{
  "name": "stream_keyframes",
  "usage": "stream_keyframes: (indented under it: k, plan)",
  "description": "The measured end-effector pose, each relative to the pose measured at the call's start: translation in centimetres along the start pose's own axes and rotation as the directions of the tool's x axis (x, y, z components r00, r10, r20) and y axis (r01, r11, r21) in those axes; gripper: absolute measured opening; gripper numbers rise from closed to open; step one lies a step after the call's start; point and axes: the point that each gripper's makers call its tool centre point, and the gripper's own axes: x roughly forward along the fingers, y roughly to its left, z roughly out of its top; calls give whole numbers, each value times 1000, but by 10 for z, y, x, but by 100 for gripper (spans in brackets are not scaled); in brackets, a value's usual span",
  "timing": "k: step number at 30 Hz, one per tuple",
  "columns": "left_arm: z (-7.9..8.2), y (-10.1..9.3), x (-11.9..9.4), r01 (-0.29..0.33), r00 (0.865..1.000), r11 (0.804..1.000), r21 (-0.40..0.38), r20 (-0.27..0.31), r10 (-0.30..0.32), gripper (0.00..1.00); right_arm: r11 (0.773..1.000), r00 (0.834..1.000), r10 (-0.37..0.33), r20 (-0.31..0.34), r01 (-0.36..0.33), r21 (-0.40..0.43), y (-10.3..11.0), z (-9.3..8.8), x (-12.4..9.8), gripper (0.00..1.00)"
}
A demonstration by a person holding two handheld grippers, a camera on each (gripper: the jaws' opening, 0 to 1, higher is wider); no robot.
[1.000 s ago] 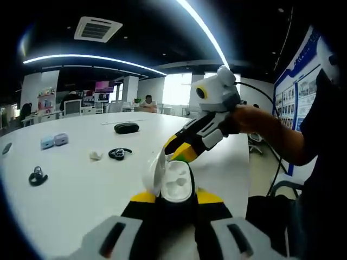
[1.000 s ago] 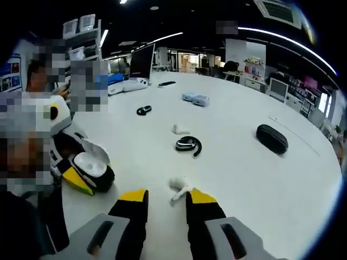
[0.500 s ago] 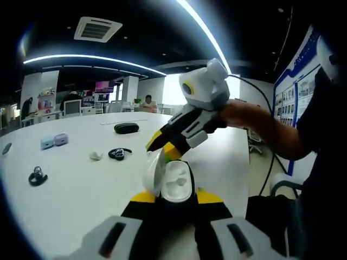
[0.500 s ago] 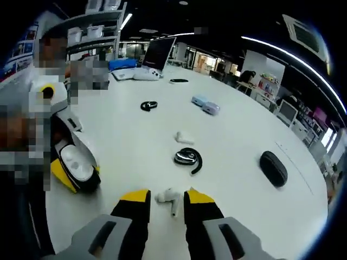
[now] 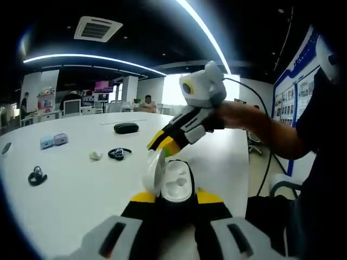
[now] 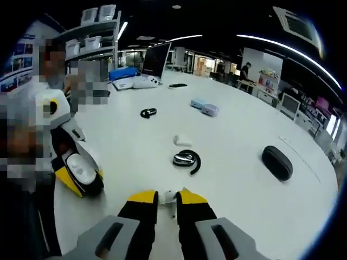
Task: Pick up the earbuds from the table and place the earbuds into the earbud case
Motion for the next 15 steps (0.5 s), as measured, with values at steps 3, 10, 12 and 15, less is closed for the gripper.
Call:
stream_keyframes:
  k: [3, 10, 12, 15]
  plan:
    - [0, 0, 0, 0, 1000, 1000, -1, 0, 0, 25, 994, 996, 69, 48, -72, 83, 5, 1, -5, 11]
    - [0, 0, 0, -2, 1000, 1000, 0, 0, 2, 25, 993, 994, 108, 33, -110, 54, 4, -10, -13, 2]
    - [0, 0, 0, -3, 1000, 1000, 0, 0, 3, 25, 994, 994, 102, 32, -103, 47, 6, -11, -15, 3]
    - [0, 0, 0, -4, 1000, 1000, 0, 0, 4, 25, 995, 995, 93, 47, -95, 29, 13, -4, -13, 7]
